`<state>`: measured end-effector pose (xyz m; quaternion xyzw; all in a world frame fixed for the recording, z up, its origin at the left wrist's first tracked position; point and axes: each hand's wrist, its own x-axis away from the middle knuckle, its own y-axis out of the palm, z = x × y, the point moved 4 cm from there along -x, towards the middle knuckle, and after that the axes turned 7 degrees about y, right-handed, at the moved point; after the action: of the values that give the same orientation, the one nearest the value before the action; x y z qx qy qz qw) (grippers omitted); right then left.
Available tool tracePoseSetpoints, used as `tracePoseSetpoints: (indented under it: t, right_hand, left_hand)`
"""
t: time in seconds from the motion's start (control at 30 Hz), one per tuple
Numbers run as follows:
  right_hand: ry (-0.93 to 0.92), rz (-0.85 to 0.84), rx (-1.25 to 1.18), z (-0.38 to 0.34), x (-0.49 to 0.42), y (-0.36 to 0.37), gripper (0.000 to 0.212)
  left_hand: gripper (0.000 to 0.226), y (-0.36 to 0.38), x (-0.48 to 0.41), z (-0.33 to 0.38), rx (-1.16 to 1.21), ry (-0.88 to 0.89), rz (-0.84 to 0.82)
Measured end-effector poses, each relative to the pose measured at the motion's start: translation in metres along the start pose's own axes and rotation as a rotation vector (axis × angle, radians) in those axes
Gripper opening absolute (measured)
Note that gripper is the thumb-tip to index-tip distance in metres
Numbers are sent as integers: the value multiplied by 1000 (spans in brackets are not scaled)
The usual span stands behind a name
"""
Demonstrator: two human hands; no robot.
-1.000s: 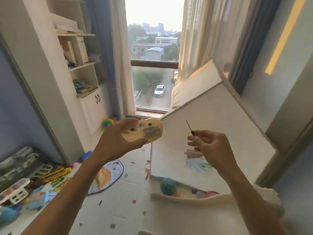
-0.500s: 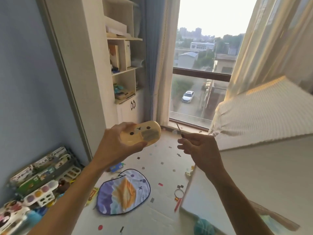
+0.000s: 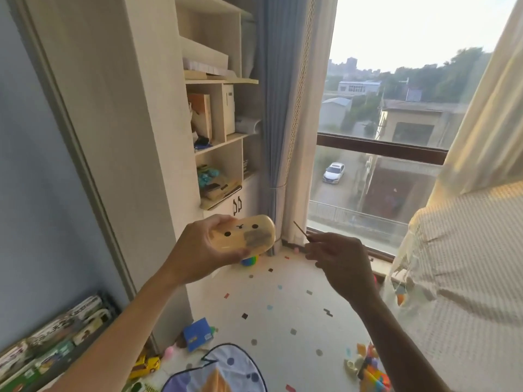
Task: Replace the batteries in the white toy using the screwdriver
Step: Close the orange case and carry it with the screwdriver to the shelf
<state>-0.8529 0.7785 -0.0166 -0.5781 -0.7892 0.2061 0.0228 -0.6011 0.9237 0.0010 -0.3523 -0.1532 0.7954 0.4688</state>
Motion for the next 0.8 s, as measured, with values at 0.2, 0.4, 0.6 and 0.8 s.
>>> tracePoseSetpoints:
  t: [0.2, 0.4, 0.6, 0.8]
  right_hand:
    - [-45, 10, 92, 22, -158, 51, 16]
    - [25, 38, 92, 37, -324, 88, 21]
    - [41, 43, 99, 50, -475, 122, 21]
    - [-41, -36, 132, 75, -638, 165, 16]
  left_hand:
    - [95, 25, -151, -91, 34, 29, -29]
    - [86, 44, -315, -170, 72, 80, -58]
    - [87, 54, -464, -240, 34, 89, -52]
    - [89, 79, -589, -315, -42, 27, -2]
